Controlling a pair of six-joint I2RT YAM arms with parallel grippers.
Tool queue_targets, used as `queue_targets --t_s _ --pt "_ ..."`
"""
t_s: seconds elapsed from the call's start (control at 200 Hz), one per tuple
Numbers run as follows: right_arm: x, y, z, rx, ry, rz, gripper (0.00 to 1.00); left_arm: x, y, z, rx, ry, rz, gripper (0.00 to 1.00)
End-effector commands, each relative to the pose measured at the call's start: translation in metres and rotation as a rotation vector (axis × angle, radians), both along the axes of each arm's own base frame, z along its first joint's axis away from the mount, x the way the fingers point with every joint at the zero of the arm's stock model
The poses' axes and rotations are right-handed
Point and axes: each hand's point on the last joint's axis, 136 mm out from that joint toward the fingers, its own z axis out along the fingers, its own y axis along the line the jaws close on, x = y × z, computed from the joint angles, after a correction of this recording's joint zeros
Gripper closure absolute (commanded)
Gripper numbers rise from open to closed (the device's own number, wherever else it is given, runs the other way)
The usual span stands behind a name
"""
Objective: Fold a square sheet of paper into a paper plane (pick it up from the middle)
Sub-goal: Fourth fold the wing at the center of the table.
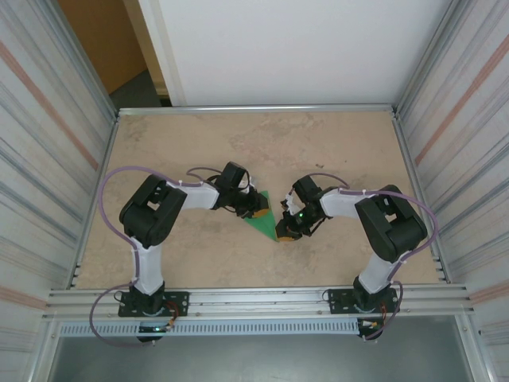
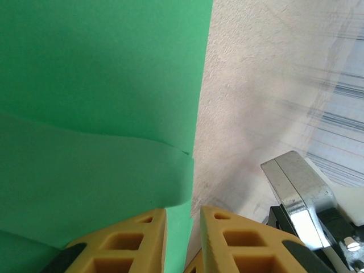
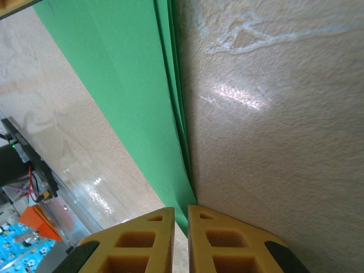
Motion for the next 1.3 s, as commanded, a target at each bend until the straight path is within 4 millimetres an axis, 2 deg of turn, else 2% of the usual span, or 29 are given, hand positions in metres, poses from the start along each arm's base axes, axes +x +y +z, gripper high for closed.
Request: queue_targets --t_s 0.0,0.11,0.195,0.366,0.646,1.047,1.293 --pt "0.001 0.002 0.009 0.012 -0.040 0.026 0.86 -0.006 0.002 0.006 -0.002 -0.004 -0.013 0.78" --pt "0.015 -0.004 0.027 0.016 -0.125 -0.023 0.81 -0.005 0.002 0.008 -0.003 -0.008 -0.013 0.77" --pt "0.022 -0.011 0.030 0.002 -0.157 -0.054 0.77 -0.004 0.001 0.009 -0.003 -0.012 -0.012 0.78" --pt "0.017 -0.013 0.019 -0.027 -0.124 -0.038 0.75 -0.002 0.000 0.012 -0.011 -0.018 -0.011 0.77" --pt "0.009 0.003 0.013 -0.012 -0.091 0.014 0.83 -0.006 -0.001 0.011 -0.016 -0.010 -0.022 0.77" --pt "0.006 -0.006 -0.007 -0.086 -0.047 0.002 0.90 -0.004 -0.004 0.009 -0.019 -0.008 -0.027 0.78" --pt "-0.001 -0.017 -0.018 -0.152 -0.024 0.014 0.90 0.011 0.007 0.016 -0.004 -0.041 -0.018 0.78"
